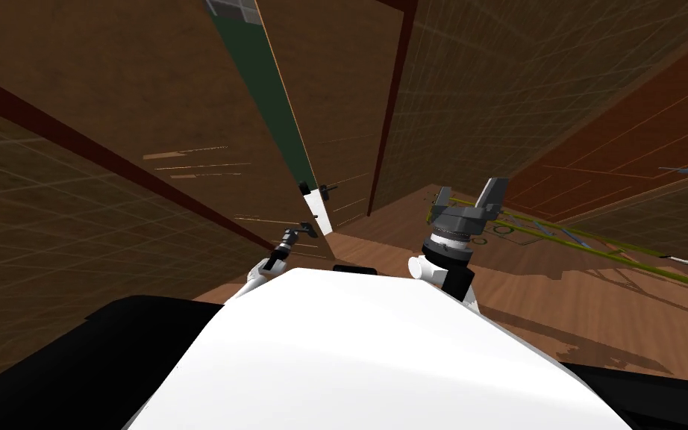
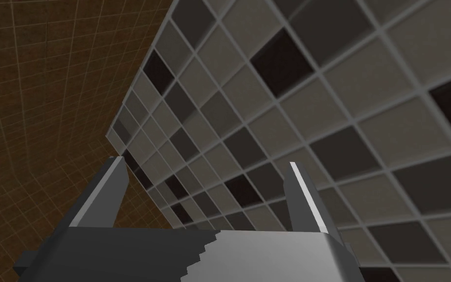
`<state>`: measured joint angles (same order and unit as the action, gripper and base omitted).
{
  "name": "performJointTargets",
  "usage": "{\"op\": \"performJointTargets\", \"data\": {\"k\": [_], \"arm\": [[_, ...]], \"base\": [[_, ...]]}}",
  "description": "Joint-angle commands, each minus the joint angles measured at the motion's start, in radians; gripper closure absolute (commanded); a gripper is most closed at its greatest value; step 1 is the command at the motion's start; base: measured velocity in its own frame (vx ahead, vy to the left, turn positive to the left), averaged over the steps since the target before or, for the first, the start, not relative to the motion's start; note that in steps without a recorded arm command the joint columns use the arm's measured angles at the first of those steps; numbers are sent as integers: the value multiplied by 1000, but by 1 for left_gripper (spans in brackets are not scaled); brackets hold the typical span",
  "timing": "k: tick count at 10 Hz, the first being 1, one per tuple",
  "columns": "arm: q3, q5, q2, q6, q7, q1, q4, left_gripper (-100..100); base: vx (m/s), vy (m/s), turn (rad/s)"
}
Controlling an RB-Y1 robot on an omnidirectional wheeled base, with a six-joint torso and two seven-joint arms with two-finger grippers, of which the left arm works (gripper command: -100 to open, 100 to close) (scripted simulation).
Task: Pull the door open
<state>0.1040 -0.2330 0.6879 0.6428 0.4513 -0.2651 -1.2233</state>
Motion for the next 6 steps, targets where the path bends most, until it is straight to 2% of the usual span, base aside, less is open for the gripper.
{"op": "performJointTargets", "data": {"k": [1, 2, 6], "arm": [[9, 1, 14, 26, 12, -10, 5, 100], [11, 1, 17, 32, 14, -12, 6, 100], [32, 4, 46, 88, 40, -32, 17, 100]], "base": [[-143, 48, -140], [-227, 80, -159], [-203, 73, -157]]}}
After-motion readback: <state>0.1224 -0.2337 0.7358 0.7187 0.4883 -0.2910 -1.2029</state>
